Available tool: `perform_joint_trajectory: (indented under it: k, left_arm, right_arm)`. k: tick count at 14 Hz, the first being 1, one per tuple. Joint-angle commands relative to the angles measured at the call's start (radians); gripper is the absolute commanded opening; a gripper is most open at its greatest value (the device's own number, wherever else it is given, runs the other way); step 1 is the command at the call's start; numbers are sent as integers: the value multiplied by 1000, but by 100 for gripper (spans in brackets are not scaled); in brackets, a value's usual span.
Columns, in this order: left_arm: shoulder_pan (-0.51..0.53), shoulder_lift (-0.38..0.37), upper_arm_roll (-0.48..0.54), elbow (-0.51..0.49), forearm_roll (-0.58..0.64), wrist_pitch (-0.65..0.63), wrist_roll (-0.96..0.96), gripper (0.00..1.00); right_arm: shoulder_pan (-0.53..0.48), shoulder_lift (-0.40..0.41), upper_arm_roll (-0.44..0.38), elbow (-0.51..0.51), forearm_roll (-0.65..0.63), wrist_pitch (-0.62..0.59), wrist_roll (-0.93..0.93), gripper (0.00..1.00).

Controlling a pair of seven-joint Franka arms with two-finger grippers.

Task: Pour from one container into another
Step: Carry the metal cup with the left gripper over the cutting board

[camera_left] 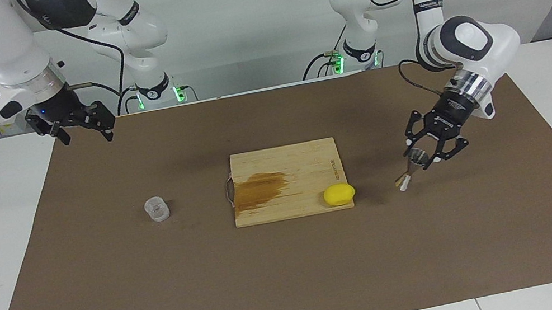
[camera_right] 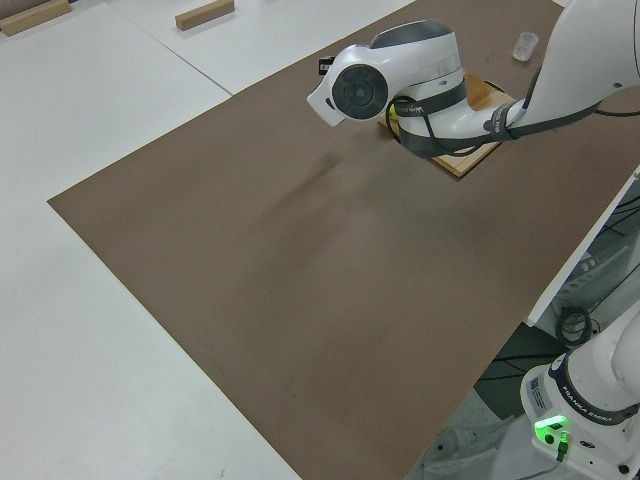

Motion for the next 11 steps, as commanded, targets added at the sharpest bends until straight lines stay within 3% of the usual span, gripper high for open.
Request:
perform_joint_trajectory:
  k: [1, 5, 11]
  left_arm:
    - [-126, -3, -36, 25, 9, 124, -136, 0]
    - [-394, 52, -60, 49, -160, 474, -147, 0]
    - [-554, 239, -56, 223, -232, 581, -149, 0]
  right_arm:
    - [-12, -25, 2, -30, 21, -7, -16, 100]
    - [-12, -27, 2, -29, 21, -22, -20, 100]
    - [-13, -31, 2, -27, 21, -39, -20, 100]
